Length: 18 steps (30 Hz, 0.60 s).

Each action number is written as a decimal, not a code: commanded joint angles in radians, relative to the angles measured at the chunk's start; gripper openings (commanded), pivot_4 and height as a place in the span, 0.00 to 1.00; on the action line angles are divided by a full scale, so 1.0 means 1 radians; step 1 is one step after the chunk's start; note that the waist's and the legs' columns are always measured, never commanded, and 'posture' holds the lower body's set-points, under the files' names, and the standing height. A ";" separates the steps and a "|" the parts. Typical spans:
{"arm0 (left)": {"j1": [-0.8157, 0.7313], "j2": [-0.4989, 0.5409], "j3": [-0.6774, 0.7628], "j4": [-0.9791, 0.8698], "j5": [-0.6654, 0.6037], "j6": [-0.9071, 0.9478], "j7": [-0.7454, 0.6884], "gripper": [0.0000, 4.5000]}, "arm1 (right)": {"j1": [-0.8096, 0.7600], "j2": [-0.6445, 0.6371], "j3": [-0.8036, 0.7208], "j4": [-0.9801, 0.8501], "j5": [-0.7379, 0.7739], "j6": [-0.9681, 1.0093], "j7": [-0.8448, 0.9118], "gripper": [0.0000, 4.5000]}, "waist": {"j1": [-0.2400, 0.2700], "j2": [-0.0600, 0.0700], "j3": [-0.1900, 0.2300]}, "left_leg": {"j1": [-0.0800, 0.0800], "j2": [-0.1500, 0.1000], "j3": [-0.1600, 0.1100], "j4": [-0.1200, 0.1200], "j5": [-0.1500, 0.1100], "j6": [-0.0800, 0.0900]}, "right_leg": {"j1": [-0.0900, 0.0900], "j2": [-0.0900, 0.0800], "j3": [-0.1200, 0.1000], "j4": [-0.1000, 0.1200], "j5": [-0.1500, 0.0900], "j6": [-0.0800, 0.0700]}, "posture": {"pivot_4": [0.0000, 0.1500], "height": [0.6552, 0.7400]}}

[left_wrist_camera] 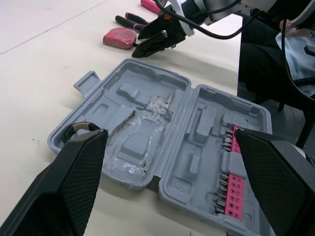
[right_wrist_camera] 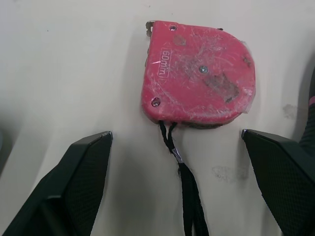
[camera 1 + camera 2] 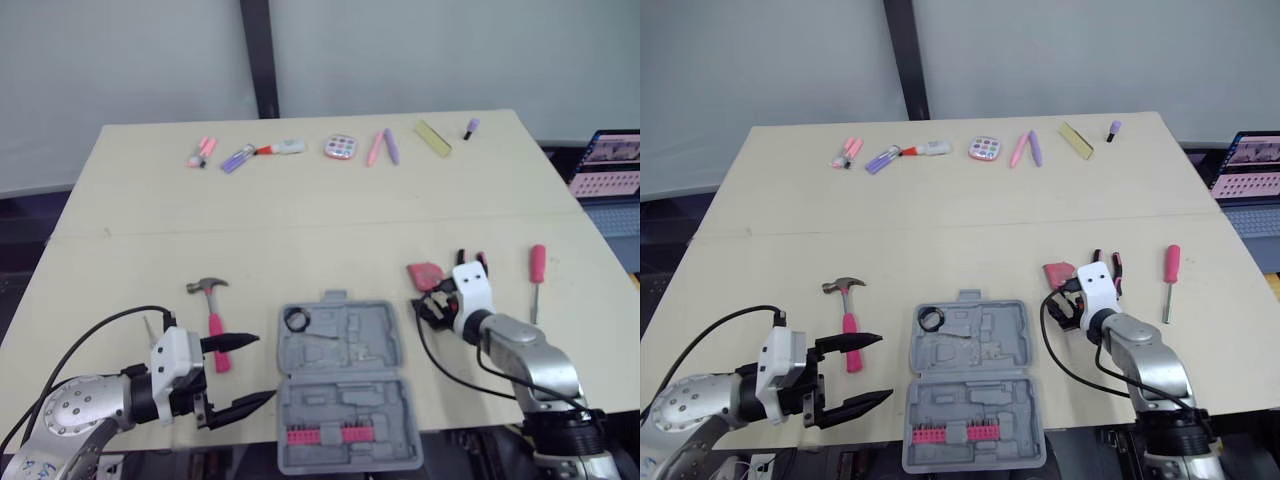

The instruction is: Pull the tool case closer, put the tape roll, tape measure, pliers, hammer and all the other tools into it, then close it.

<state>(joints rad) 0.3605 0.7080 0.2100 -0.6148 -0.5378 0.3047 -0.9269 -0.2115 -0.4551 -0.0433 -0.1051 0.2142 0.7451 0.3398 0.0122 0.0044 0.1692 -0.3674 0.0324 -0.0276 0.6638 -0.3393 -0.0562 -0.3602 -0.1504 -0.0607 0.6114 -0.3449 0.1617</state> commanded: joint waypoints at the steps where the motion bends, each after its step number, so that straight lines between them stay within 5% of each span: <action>1: 0.013 0.000 0.002 -0.034 0.011 -0.015 0.011 0.98 | 0.005 0.003 -0.002 -0.009 -0.001 0.011 0.006 1.00 | 0.000 0.000 0.000 | 0.000 0.000 0.000 0.000 0.000 0.000 | 0.000 0.000 0.000 0.000 0.000 0.000 | 1.00 1.00; 5: 0.016 -0.004 0.001 -0.036 0.014 -0.016 0.021 1.00 | 0.011 0.000 0.000 -0.016 -0.003 0.017 0.009 0.81 | 0.001 0.000 0.000 | 0.000 0.000 0.000 0.000 0.000 0.000 | 0.000 0.000 0.000 0.000 0.000 0.000 | 1.00 1.00; 12: 0.013 0.002 0.000 -0.032 0.018 -0.016 0.017 1.00 | 0.042 -0.005 -0.012 -0.058 0.004 0.051 0.012 0.03 | 0.007 0.000 0.000 | 0.000 0.000 0.000 0.000 0.000 0.000 | 0.000 0.000 0.000 0.000 0.000 0.000 | 1.00 1.00; 18: 0.006 0.003 -0.006 -0.025 0.020 -0.015 0.012 1.00 | 0.083 -0.011 -0.028 -0.113 0.013 0.076 0.016 0.01 | 0.009 0.000 0.000 | 0.000 0.000 0.000 0.000 0.000 0.000 | 0.000 0.000 0.000 0.000 0.000 0.000 | 1.00 1.00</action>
<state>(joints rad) 0.3642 0.7069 0.2071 -0.6164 -0.5142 0.3045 -0.9102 -0.1474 -0.4576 -0.0524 -0.1963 0.2181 0.8015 0.3500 0.0212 0.0044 0.1692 -0.3676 0.0324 -0.0276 0.6638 -0.3394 -0.0561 -0.3601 -0.1504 -0.0607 0.6110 -0.3449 0.1616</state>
